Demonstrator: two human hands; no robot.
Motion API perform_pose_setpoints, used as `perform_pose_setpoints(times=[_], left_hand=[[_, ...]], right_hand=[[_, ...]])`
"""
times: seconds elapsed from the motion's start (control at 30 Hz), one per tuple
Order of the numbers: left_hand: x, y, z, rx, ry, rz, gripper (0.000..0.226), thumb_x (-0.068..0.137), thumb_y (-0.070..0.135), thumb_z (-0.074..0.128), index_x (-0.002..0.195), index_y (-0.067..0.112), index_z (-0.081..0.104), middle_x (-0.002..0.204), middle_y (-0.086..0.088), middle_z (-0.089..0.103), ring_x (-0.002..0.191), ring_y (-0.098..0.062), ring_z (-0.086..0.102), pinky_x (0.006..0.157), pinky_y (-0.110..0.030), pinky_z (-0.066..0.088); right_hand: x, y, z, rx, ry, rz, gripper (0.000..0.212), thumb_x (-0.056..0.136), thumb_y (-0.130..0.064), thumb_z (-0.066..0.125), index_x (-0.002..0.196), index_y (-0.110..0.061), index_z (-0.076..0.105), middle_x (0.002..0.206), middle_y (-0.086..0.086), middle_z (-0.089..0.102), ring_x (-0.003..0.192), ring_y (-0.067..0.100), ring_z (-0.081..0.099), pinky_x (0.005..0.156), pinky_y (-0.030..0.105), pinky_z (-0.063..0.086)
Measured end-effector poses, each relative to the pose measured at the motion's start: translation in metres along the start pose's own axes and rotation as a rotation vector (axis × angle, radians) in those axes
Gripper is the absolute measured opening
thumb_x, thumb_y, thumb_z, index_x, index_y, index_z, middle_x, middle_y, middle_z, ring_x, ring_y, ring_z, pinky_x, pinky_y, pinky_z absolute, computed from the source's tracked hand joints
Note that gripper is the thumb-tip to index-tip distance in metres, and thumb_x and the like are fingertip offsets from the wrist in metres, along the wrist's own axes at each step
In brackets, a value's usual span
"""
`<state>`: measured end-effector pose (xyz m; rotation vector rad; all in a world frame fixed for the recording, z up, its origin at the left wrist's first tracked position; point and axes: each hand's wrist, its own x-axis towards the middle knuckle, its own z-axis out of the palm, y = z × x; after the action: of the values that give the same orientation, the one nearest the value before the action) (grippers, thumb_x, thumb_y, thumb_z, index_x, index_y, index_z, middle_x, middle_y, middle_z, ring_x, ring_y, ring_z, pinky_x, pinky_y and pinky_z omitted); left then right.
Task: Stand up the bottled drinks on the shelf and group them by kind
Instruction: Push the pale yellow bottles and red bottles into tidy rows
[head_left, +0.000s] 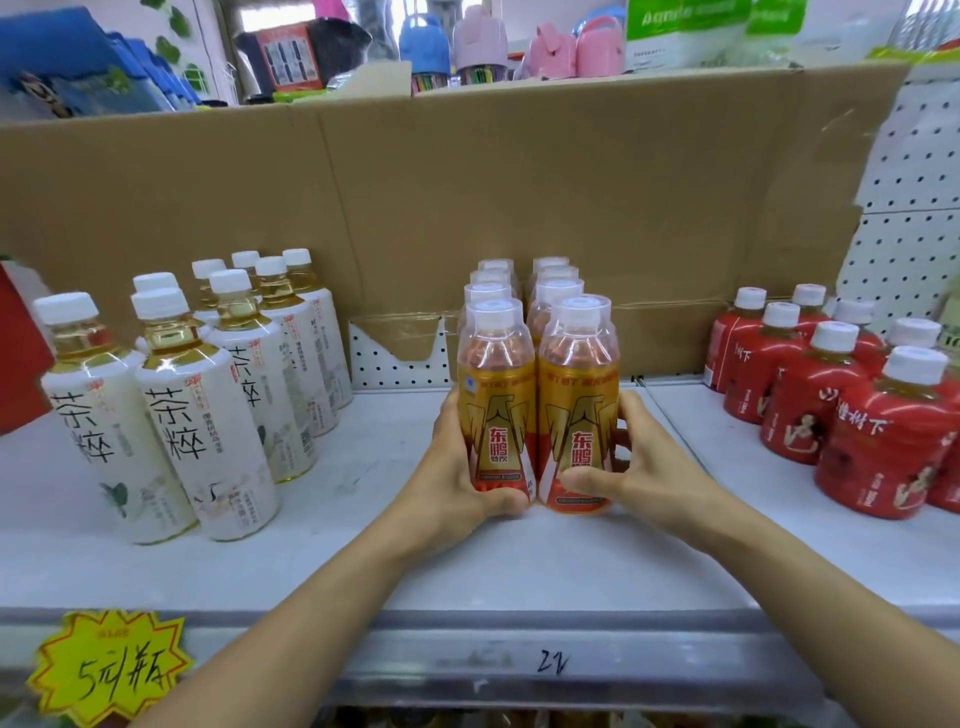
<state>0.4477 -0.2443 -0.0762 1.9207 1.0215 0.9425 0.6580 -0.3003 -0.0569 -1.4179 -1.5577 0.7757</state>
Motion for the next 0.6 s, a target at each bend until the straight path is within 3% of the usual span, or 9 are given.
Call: perform_pose_setpoints(times=[0.17, 0.27, 0.33, 0.43, 0.5, 0.53, 0.6], left_hand=[[-0.002, -0.003, 0.0, 0.001, 0.004, 0.024, 0.122, 0.067, 0.009, 0.091, 0.153, 0.039, 0.01, 0.141, 0.007, 0.05, 0.123, -0.001, 0.056, 0.102, -0.026, 0.051], [-0.003, -0.001, -0.001, 0.007, 0.0, 0.017, 0.115, 0.066, 0.009, 0.091, 0.151, 0.036, 0.019, 0.14, 0.005, 0.051, 0.124, -0.004, 0.056, 0.101, -0.027, 0.052], [-0.006, 0.006, -0.002, 0.022, 0.004, 0.003, 0.105, 0.066, 0.01, 0.091, 0.146, 0.035, 0.028, 0.138, 0.006, 0.053, 0.122, -0.004, 0.057, 0.101, -0.027, 0.052], [-0.019, 0.021, 0.0, 0.043, 0.015, -0.043, 0.082, 0.075, 0.012, 0.085, 0.133, 0.041, 0.034, 0.127, 0.015, 0.058, 0.109, 0.01, 0.059, 0.091, -0.013, 0.051], [-0.032, 0.034, 0.0, 0.05, 0.042, -0.068, 0.068, 0.083, 0.018, 0.079, 0.127, 0.046, 0.035, 0.121, 0.025, 0.055, 0.098, 0.023, 0.055, 0.081, -0.003, 0.046], [-0.041, 0.04, 0.0, 0.074, 0.072, -0.068, 0.065, 0.085, 0.023, 0.077, 0.13, 0.047, 0.036, 0.126, 0.027, 0.052, 0.101, 0.023, 0.052, 0.088, -0.005, 0.044], [-0.062, 0.044, -0.004, 0.164, 0.142, -0.072, 0.075, 0.087, 0.034, 0.074, 0.147, 0.039, 0.03, 0.146, 0.023, 0.039, 0.123, 0.011, 0.041, 0.11, -0.022, 0.034]], right_hand=[[-0.003, 0.001, 0.002, 0.015, -0.013, 0.003, 0.069, 0.082, -0.017, 0.08, 0.134, -0.034, 0.037, 0.119, -0.015, 0.059, 0.106, -0.003, 0.059, 0.086, 0.022, 0.053], [-0.004, -0.001, 0.004, 0.001, -0.024, -0.003, 0.071, 0.085, -0.018, 0.077, 0.141, -0.03, 0.035, 0.125, -0.013, 0.057, 0.106, -0.006, 0.057, 0.089, 0.022, 0.051], [-0.005, -0.004, 0.004, 0.0, -0.038, 0.001, 0.068, 0.086, -0.016, 0.075, 0.14, -0.027, 0.034, 0.122, -0.016, 0.056, 0.101, -0.01, 0.056, 0.079, 0.014, 0.048], [-0.01, -0.009, 0.004, 0.0, -0.066, 0.013, 0.061, 0.089, -0.013, 0.072, 0.132, -0.03, 0.034, 0.108, -0.026, 0.053, 0.089, -0.019, 0.056, 0.066, 0.006, 0.046], [-0.016, -0.014, 0.006, 0.011, -0.007, -0.023, 0.064, 0.089, -0.015, 0.072, 0.138, -0.029, 0.033, 0.116, -0.022, 0.054, 0.102, -0.012, 0.057, 0.082, 0.01, 0.046], [-0.02, -0.015, 0.01, 0.001, 0.071, -0.066, 0.07, 0.089, -0.017, 0.071, 0.144, -0.029, 0.03, 0.127, -0.017, 0.051, 0.116, -0.005, 0.051, 0.095, 0.018, 0.042], [-0.028, -0.018, 0.021, -0.041, 0.287, -0.189, 0.073, 0.089, -0.017, 0.07, 0.148, -0.027, 0.027, 0.143, -0.009, 0.041, 0.132, 0.004, 0.037, 0.109, 0.029, 0.035]])
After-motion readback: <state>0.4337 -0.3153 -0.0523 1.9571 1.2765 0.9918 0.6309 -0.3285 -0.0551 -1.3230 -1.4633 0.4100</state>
